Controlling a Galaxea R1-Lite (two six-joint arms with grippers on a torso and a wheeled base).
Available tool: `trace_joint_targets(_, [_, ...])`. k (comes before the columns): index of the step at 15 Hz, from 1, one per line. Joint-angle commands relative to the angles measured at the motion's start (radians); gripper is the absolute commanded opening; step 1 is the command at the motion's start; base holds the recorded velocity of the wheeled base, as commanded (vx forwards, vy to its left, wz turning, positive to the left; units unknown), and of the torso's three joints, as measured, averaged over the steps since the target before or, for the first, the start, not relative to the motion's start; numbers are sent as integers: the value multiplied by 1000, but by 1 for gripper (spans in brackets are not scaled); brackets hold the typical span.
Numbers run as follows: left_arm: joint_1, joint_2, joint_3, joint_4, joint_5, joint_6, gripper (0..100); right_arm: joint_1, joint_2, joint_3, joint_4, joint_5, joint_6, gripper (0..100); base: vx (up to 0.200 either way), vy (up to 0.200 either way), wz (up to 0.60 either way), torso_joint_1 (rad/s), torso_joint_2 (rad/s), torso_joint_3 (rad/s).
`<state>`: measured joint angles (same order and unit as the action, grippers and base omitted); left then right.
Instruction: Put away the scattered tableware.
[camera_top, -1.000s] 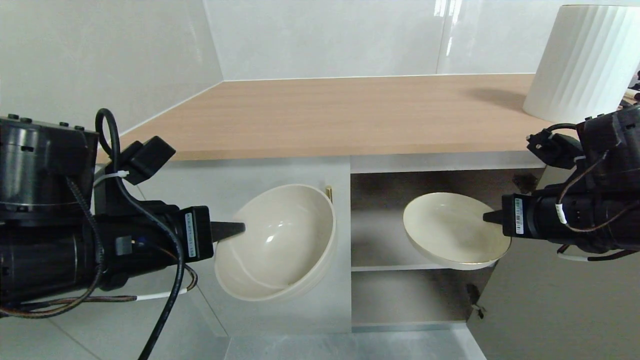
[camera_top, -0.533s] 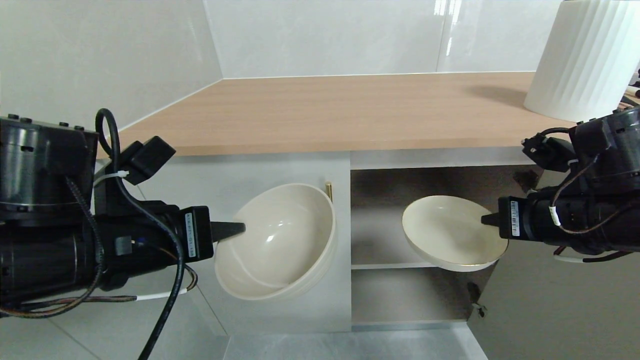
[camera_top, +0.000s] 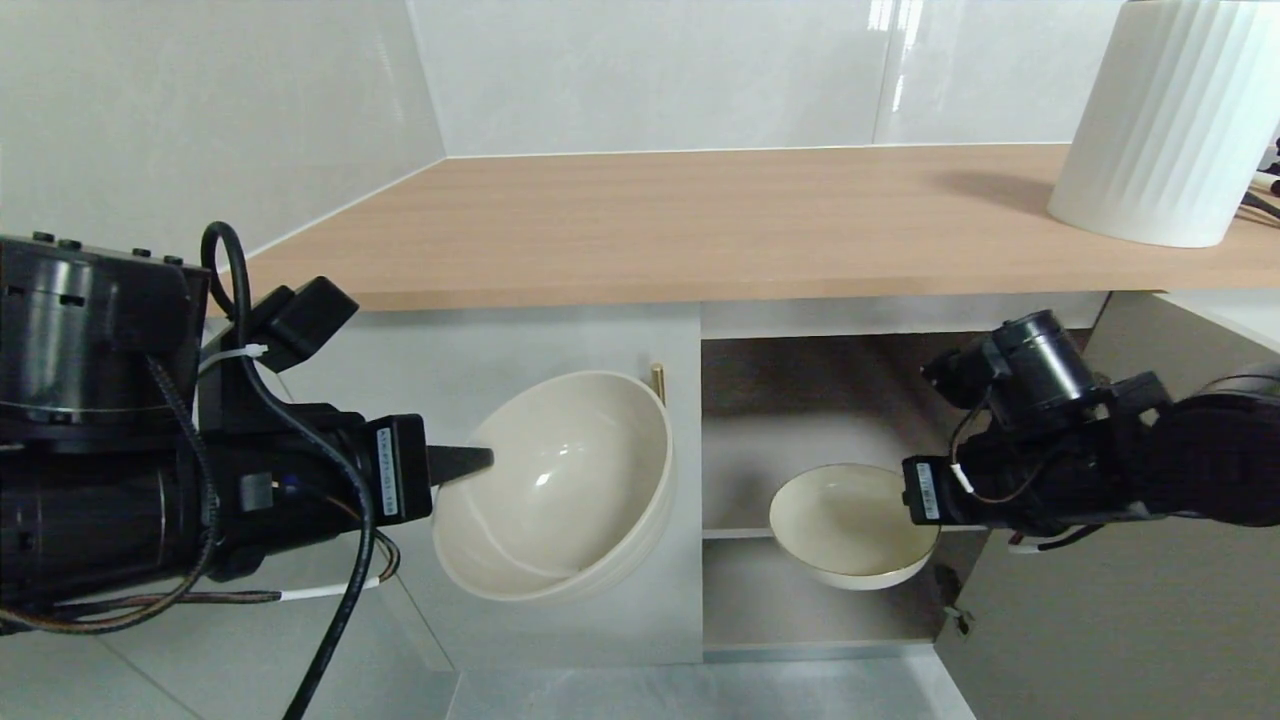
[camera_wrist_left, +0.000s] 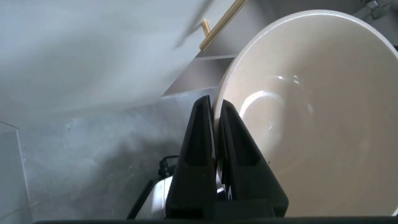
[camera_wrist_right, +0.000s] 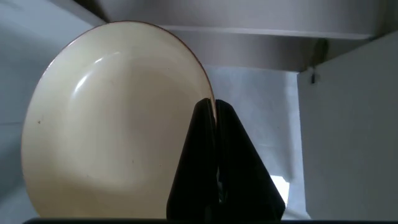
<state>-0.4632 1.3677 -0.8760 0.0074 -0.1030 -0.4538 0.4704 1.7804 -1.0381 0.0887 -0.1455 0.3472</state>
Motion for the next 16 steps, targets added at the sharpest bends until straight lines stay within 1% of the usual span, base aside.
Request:
trace_joint_targets(1, [0,2,0,0,0,0,0,-1,200,-17,-78,-8,33,0,0,0,0,0,0,0])
trace_joint_targets(2, [0,2,0,0,0,0,0,-4,246,-25,-132,-16,61,0,0,0,0,0,0,0])
trace_joint_targets(4, [0,2,0,0,0,0,0,-21,336,-42,-216,-88,110,0,0,0,0,0,0,0])
trace_joint_targets(6, [0,4,0,0,0,0,0,-59,422,-77,-280,-151,121,0,0,0,0,0,0,0])
trace_joint_targets(9, [0,5,0,0,-1,0,0,-110,501,-148,-314,-195,168,0,0,0,0,0,0,0])
trace_joint_targets(12, [-2,10,3,0,-1,0,0,-127,556,-191,-316,-226,171,0,0,0,0,0,0,0])
trace_joint_targets(14, [-11,13,3,0,-1,0,0,-141,605,-238,-317,-258,174,0,0,0,0,0,0,0])
trace_joint_targets(15, [-15,22,6,-1,0,0,0,-148,642,-272,-330,-295,174,0,0,0,0,0,0,0])
trace_joint_targets(16, [-17,24,6,-1,0,0,0,-156,654,-289,-337,-302,174,0,0,0,0,0,0,0])
